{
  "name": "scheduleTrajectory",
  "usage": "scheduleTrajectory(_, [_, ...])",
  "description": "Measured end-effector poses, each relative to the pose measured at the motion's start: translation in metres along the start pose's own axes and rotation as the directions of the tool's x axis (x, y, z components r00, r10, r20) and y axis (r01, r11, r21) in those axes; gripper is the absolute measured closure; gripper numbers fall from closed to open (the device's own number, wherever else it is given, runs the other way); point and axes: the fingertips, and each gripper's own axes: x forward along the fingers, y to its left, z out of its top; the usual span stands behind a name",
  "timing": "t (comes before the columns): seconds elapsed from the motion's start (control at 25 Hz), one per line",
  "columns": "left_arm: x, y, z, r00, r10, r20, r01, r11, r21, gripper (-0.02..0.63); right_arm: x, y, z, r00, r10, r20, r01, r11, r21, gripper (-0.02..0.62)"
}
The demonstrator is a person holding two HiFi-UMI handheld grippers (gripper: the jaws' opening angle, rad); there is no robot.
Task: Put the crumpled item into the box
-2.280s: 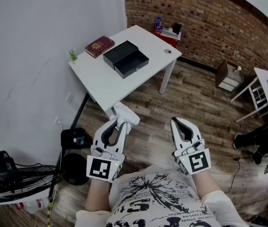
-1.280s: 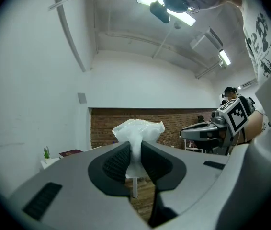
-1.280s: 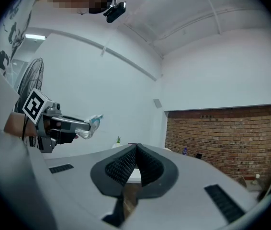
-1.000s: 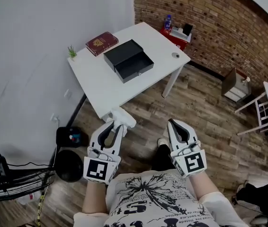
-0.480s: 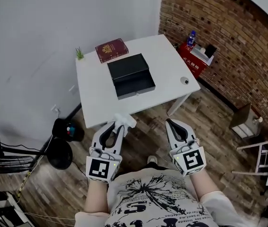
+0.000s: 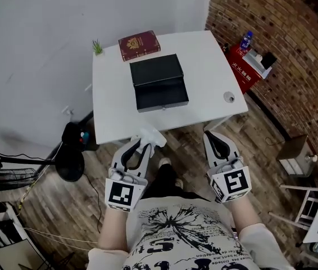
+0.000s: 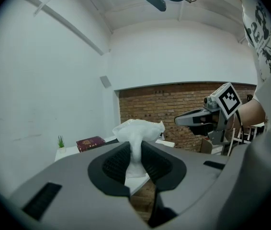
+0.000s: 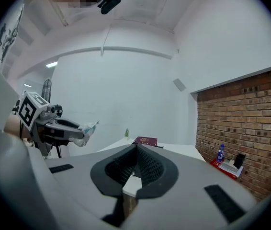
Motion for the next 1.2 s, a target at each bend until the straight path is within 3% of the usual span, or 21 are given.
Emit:
scheduleTrajectory(0.24, [0.068,0.033,-0.021,0.994,-0.015,-0.106,0.016,1.000,0.010,0.525,0.062,-0.035,0.000,1.000,0.010,-0.017,-0.010,1.000,0.008,0.580])
scheduleTrajectory(0.44, [0.130,0.069,-0.028,0.992,-0.029,-0.125,0.034,0.999,0.036,0.525,0.119,-0.058,0.001,0.998,0.035,-0.043,-0.035,0.999,-0.005,0.580])
scheduleTrajectory(0.6, [0.180,0.093,-0.048,0.977,-0.081,-0.196,0.094,0.994,0.055,0.526,0.164,-0.078,-0.006,0.997,0.029,-0.076,-0.029,1.000,0.006,0.580])
scheduleTrajectory(0.84, [0.243,0.104,-0.098,0.886,-0.210,-0.413,0.291,0.946,0.143,0.526,0.215,-0.103,-0.019,0.992,0.015,-0.123,-0.011,0.999,0.032,0.581])
scheduleTrajectory(1.2, [0.306,0.115,-0.161,0.740,-0.349,-0.575,0.481,0.872,0.089,0.525,0.260,-0.138,-0.041,0.982,-0.047,-0.185,0.058,0.997,0.053,0.580])
